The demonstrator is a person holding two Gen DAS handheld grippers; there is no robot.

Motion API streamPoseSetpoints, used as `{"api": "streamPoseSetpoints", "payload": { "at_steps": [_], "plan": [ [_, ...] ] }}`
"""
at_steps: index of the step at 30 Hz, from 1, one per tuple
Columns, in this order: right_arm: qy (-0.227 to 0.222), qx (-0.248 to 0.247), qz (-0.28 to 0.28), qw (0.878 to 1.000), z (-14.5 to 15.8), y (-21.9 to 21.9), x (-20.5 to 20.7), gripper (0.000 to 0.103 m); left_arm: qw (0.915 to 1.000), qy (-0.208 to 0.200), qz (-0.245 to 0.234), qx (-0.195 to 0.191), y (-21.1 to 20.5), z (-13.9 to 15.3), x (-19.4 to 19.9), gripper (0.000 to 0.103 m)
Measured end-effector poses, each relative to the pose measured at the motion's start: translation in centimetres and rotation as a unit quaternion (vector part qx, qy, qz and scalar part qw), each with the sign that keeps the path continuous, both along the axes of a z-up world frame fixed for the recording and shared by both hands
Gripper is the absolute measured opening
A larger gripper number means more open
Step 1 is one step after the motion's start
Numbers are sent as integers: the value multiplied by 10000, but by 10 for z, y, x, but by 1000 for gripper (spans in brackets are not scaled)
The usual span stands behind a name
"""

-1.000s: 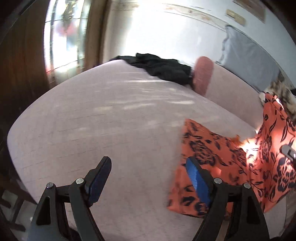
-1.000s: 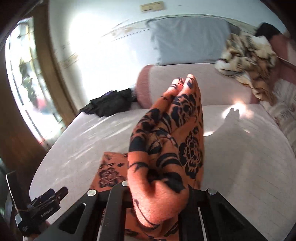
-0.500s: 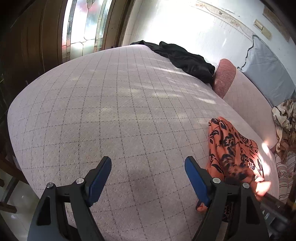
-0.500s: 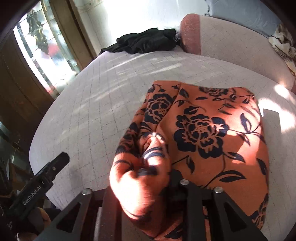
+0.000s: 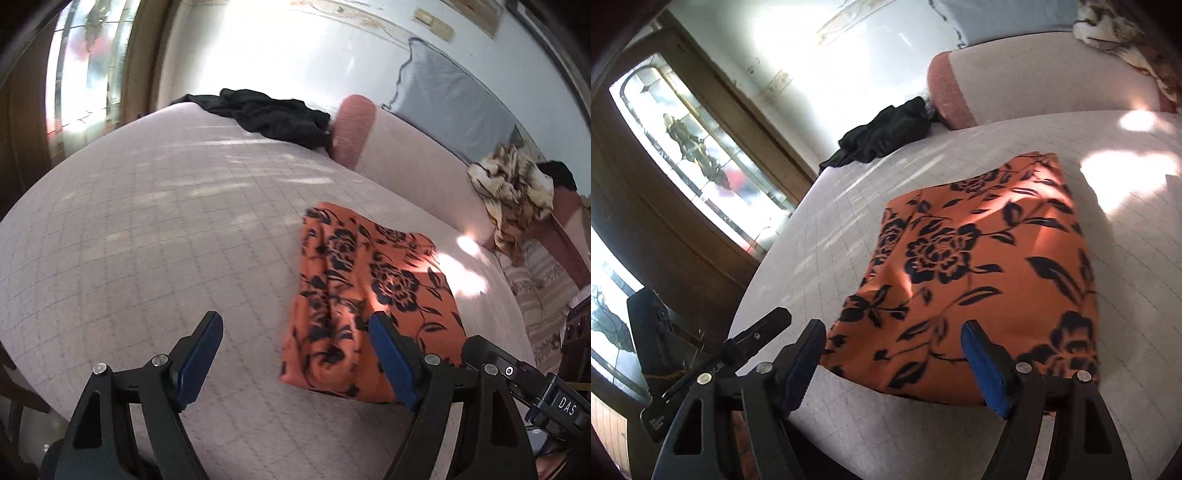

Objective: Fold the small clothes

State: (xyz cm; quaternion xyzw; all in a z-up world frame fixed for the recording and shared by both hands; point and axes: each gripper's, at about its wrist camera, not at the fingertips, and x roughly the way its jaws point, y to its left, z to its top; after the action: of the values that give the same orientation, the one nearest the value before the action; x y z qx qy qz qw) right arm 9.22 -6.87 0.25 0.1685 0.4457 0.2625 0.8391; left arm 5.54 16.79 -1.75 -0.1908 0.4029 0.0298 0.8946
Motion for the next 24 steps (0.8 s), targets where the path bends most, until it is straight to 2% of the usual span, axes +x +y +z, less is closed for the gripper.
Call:
{"api": "streamPoseSetpoints", "payload": {
  "at_steps": [2, 3, 4, 5, 7, 8, 14, 17, 20, 21, 22, 24],
  "plan": [
    [79, 74, -202, 9997, -4, -22, 3, 79, 9991, 362, -193, -48, -13, -13, 14, 62],
    [121, 110, -275, 9995, -6, -31, 2, 79, 9972, 660, -324, -127, -15, -26, 23, 28],
    [161, 165, -332, 9992, -8, -39, 1, 79, 9942, 986, -305, -293, -10, -43, 32, 15],
    [200, 209, -392, 9988, -10, -48, 0, 79, 9914, 1182, -153, -534, 0, -59, 35, 16],
    [273, 287, -451, 9982, -15, -60, 2, 79, 9878, 1165, -20, -1029, 16, -68, 33, 18],
    [311, 350, -459, 9978, -19, -65, 4, 79, 9887, 1130, -35, -989, 15, -63, 32, 18],
    [458, 733, -470, 9952, -32, -85, 7, 79, 9931, 1097, -51, -414, 0, -39, 28, 19],
    [536, 1004, -489, 9923, -33, -92, 8, 79, 9967, 803, 0, 80, -14, -10, 26, 22],
    [654, 1313, -643, 9871, -33, -106, 10, 79, 9983, 276, -218, 462, -34, 20, 29, 40],
    [698, 1402, -714, 9851, -34, -111, 11, 79, 9975, 120, -343, 609, -43, 26, 32, 50],
    [756, 1475, -790, 9830, -36, -117, 13, 79, 9956, 10, -492, 792, -52, 28, 36, 56],
    [986, 1564, -923, 9784, -44, -126, 18, 79, 9910, 95, -774, 1086, -68, 17, 53, 56]
  ]
}}
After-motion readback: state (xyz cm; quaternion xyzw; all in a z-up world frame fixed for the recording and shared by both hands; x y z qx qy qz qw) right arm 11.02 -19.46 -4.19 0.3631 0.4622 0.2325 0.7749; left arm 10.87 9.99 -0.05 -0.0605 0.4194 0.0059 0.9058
